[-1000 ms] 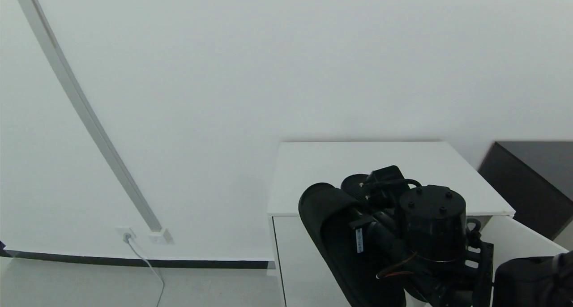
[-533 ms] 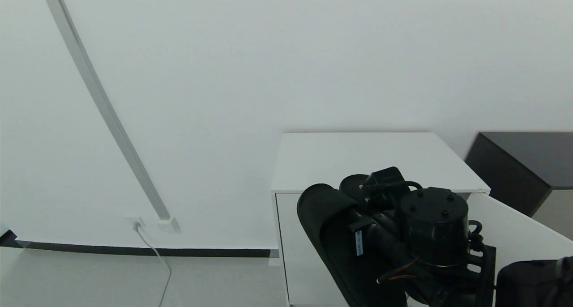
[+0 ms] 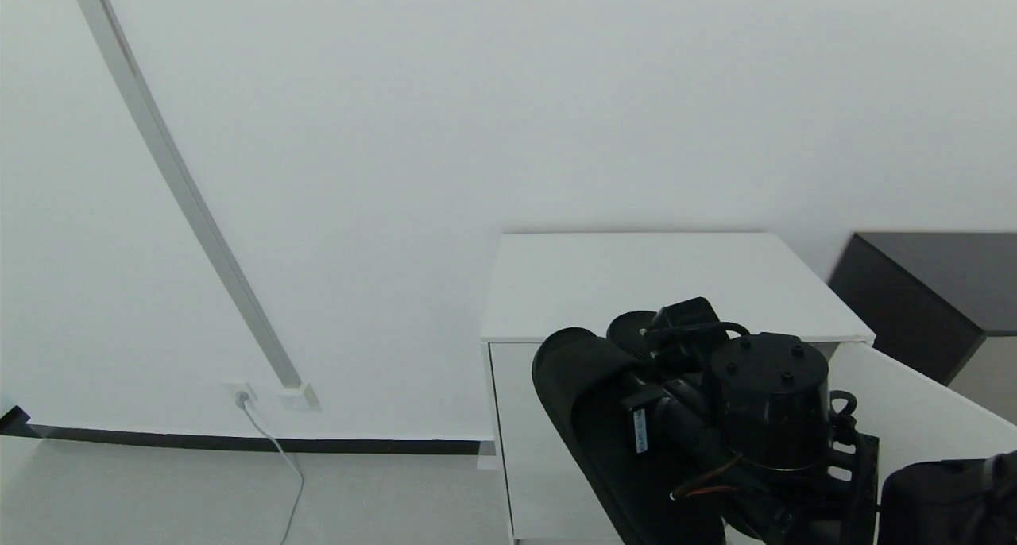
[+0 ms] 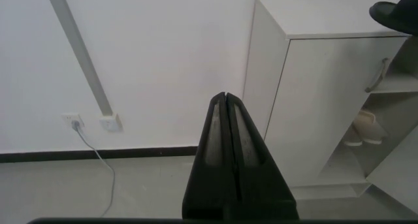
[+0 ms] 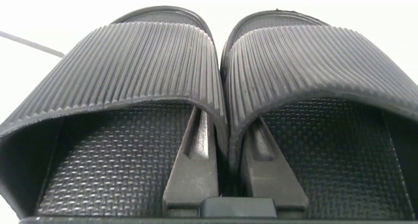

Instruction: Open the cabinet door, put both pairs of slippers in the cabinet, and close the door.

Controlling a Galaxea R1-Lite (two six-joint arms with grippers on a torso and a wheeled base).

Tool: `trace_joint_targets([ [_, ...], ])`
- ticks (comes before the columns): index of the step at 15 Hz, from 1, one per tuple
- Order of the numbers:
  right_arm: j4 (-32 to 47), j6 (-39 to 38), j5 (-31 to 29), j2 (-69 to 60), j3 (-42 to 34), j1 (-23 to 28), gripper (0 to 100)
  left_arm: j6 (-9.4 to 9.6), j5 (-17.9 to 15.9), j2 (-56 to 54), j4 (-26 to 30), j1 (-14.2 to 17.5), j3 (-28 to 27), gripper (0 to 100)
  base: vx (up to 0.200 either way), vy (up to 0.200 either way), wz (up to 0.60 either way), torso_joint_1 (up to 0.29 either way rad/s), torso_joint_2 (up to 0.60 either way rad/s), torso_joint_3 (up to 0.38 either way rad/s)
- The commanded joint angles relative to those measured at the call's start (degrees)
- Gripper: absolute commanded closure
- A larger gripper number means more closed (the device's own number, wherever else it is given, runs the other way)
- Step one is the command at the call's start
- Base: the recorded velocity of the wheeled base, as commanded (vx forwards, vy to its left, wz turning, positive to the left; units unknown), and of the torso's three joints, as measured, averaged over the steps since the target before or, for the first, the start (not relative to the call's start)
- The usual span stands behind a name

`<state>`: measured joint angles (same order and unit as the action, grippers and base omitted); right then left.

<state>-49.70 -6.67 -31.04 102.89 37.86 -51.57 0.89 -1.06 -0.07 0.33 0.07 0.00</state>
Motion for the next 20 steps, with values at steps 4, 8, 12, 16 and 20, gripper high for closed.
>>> trace_joint_targets([
  [4, -0.05, -0.01, -0.08, 0.65, -0.07, -0.03, 100, -0.01, 0.01, 0.07, 0.02, 0.01, 0.00, 100, 0.000, -0.200, 0.00, 0.000, 0.00, 0.006],
  [8, -0.13, -0.01, -0.08, 0.73, -0.07, -0.03, 100, -0.01, 0.01, 0.07, 0.02, 0.01, 0.00, 100, 0.000, -0.200, 0.00, 0.004, 0.00, 0.005],
  [12, -0.13, -0.01, -0.16, 0.73, -0.42, -0.20, 100, -0.01, 0.01, 0.07, -0.07, 0.01, 0.00, 100, 0.000, -0.200, 0.00, 0.002, 0.00, 0.004],
  [16, -0.13, -0.01, -0.16, 0.73, -0.51, -0.20, 100, -0.01, 0.01, 0.07, -0.07, 0.01, 0.00, 100, 0.000, -0.200, 0.00, 0.004, 0.00, 0.005],
  [20, -0.13, -0.01, -0.16, 0.91, -0.95, -0.20, 100, -0.10, 0.01, 0.07, -0.07, 0.01, 0.00, 100, 0.000, -0.150, 0.00, 0.001, 0.00, 0.002],
])
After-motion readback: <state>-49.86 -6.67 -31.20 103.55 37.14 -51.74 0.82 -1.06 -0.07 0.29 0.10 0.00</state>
